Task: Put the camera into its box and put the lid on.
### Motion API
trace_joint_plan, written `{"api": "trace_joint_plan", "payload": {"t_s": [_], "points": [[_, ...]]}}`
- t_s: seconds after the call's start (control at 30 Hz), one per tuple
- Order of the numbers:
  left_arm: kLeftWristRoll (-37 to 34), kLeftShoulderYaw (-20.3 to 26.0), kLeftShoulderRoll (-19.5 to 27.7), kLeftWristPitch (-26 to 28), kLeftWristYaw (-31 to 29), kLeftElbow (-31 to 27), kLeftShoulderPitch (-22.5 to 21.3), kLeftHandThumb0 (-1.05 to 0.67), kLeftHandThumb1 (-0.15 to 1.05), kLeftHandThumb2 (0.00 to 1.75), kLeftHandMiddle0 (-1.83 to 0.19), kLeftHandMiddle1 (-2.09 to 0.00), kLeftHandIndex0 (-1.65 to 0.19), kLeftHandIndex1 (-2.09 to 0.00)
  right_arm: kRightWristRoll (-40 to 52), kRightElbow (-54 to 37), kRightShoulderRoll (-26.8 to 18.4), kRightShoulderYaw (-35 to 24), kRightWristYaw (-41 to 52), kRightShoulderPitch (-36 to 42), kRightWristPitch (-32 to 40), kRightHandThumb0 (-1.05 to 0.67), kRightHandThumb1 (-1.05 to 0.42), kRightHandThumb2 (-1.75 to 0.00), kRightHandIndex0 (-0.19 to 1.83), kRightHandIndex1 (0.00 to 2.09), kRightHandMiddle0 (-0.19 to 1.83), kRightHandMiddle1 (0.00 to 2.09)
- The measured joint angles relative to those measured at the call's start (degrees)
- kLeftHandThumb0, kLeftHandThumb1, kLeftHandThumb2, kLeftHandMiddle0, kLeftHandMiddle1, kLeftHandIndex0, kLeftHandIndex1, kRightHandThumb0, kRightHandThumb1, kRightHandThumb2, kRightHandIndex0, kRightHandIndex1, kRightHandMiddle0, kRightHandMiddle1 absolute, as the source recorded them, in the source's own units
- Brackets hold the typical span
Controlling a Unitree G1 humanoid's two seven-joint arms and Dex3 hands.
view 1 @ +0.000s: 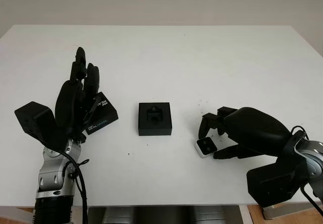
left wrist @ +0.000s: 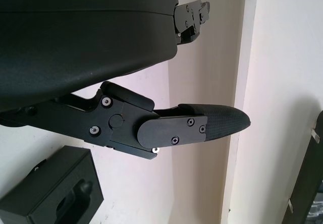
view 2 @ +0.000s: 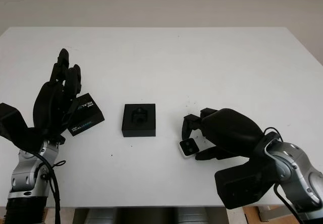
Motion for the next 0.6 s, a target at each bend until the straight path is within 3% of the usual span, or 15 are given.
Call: {"api": "trace_joint_plan", "payload": {"t_s": [0.17,0.37,0.6], "points": [[-0.08,0.01,0.0,-0.06,-0.34,0.0,0.01,-0.73,1.05,0.46,0.19,0.0,0.19,0.0,-0.62,1.37,0.57,0.0,-3.14,0.0,-1.58,-0.35,-1.05,-0.09,0.16,1.45,0.42,1.34],[-0.03,0.0,0.0,-0.09,-0.59,0.0,0.01,-0.73,1.05,0.47,0.19,0.0,0.19,0.0,-0.41,1.71,1.05,-0.1,-3.84,-0.12,-1.39,-0.38,-1.05,-0.07,0.32,0.43,0.41,1.35],[-0.01,0.0,0.0,-0.09,-0.65,0.0,0.07,-0.73,1.05,0.48,0.19,0.0,0.19,0.0,2.45,1.04,2.99,-0.53,-0.81,-1.67,7.42,-0.39,-1.04,-0.06,0.3,0.19,0.4,1.38]]}}
